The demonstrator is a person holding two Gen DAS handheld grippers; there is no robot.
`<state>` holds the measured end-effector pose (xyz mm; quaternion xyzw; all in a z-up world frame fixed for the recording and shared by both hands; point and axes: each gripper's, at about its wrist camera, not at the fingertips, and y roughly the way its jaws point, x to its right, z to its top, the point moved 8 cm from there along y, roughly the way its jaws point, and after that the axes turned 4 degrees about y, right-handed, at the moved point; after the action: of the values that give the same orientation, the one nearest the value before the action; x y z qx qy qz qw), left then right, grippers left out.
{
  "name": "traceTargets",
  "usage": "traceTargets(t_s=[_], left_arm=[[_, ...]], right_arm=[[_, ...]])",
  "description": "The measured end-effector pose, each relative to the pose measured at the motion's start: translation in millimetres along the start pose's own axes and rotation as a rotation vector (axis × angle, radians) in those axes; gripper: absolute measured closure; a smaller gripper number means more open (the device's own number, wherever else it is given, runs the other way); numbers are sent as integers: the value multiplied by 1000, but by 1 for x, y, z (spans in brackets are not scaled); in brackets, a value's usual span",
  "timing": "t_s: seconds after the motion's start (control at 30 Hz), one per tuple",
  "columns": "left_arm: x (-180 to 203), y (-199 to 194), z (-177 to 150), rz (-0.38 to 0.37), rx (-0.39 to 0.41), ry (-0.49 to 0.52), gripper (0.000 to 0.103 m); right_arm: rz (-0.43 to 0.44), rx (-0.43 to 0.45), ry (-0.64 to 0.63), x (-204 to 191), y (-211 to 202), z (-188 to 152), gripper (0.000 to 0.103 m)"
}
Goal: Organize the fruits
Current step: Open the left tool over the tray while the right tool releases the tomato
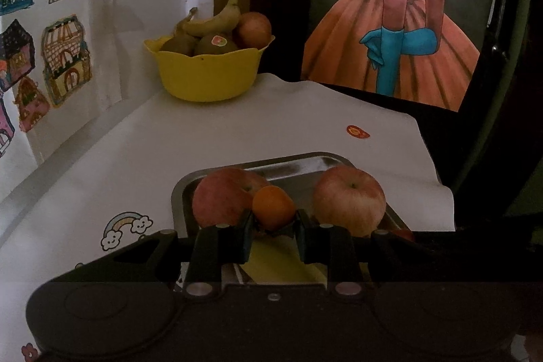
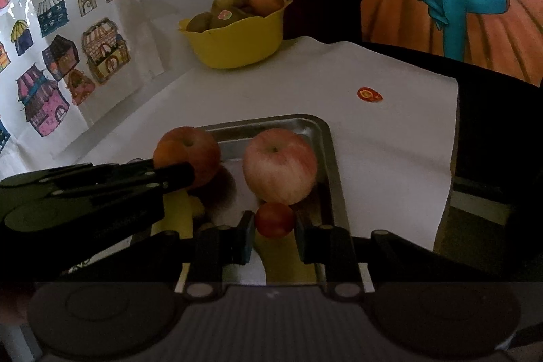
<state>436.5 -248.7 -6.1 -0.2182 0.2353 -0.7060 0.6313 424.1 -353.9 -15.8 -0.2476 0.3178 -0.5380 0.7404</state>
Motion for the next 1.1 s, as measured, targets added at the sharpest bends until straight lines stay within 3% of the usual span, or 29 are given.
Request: traceTargets(t_s=[0.7, 0.97, 1.1], left_arm=[[1, 3, 0, -16, 3, 10, 72], [0, 1, -2, -15, 7, -1, 71], [1, -4, -2, -14, 19, -10, 63]], right_arm=[[10, -3, -16, -2, 1, -5, 74], [6, 9, -15, -3, 1, -7, 65], [3, 18, -13, -2, -1, -9, 60]])
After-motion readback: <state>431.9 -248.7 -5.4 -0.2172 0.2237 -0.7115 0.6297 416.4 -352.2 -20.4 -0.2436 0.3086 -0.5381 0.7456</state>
